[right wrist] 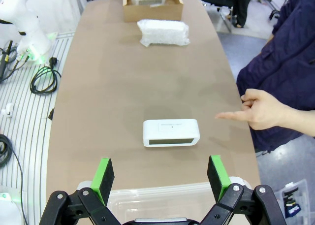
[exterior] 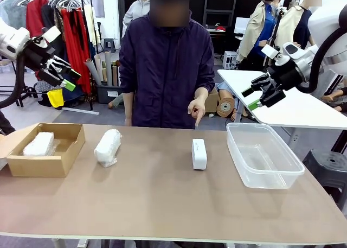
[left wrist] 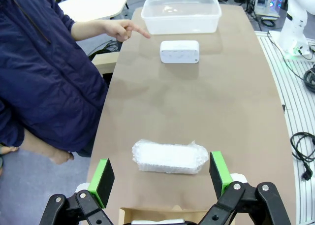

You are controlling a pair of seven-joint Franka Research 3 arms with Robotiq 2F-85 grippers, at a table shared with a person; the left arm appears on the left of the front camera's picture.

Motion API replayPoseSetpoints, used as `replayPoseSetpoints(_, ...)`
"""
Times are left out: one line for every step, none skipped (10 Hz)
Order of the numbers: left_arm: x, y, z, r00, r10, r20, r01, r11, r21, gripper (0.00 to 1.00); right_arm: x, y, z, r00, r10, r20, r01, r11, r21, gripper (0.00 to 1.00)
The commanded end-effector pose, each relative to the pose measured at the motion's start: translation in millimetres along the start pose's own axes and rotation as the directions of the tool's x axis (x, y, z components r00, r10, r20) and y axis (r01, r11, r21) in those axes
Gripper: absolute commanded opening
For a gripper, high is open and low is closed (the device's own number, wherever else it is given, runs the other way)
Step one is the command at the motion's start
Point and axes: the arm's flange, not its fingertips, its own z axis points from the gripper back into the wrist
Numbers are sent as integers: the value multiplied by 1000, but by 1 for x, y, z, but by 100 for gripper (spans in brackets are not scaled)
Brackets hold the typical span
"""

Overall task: Separate and place wrapped and unwrapped clocks.
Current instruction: Pick up the Digital clock indicated by the person.

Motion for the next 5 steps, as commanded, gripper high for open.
replayPoseSetpoints(0, -5, 0, 1000, -14, 3, 14, 1000, -3, 100, 1, 1, 1, 1000, 2, 6, -2, 1000, 0, 100)
replayPoseSetpoints(0, -5, 0, 1000, -14, 3, 14, 1000, -3, 100, 1, 1, 1, 1000, 2, 6, -2, 1000, 0, 100)
replayPoseSetpoints(0, -5, 0, 1000, -14, 3, 14, 1000, -3, 100, 1, 1, 1, 1000, 2, 6, -2, 1000, 0, 100)
replayPoseSetpoints(0, -5, 0, 1000, -14, 3, 14, 1000, -3, 100, 1, 1, 1, 1000, 2, 6, -2, 1000, 0, 100)
replayPoseSetpoints(0, -5, 0, 1000, -14, 3, 14, 1000, -3, 100, 1, 1, 1, 1000, 2, 6, -2, 1000, 0, 100)
